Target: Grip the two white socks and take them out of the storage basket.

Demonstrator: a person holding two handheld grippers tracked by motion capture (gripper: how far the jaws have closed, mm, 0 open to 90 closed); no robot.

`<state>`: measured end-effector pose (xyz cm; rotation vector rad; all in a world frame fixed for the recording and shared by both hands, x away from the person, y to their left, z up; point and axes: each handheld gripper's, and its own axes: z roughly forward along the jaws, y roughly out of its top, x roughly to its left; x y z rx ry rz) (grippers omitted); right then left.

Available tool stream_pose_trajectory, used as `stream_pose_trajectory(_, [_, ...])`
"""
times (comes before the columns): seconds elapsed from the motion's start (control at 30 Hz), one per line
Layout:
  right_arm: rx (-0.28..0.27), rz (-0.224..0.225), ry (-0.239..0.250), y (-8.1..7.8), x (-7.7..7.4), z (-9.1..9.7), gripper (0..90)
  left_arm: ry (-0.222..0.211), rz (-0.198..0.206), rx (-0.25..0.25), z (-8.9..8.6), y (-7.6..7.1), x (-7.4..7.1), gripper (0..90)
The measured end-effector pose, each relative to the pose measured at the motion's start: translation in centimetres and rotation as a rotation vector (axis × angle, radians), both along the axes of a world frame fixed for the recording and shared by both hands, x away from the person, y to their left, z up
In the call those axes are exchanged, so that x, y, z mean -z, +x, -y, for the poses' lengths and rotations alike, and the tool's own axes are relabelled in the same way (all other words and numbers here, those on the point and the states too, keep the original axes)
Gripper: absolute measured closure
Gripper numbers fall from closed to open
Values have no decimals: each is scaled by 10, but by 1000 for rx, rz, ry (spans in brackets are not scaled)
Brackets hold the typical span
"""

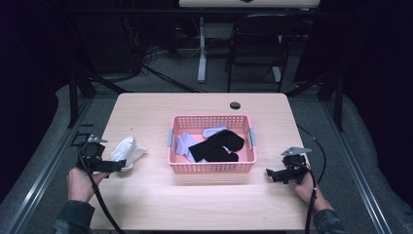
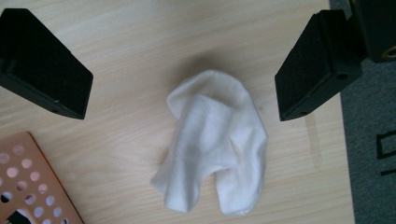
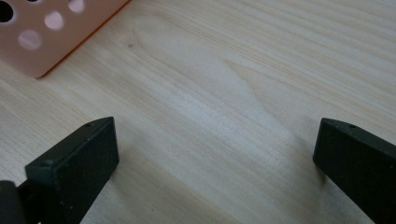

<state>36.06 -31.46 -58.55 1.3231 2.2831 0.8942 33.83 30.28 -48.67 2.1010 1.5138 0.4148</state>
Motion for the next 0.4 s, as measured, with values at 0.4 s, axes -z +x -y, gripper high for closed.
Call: stream_pose_trajectory(0.4, [2,3,-4,0,0,0,0,-10,19,-20,2,-7,12,0])
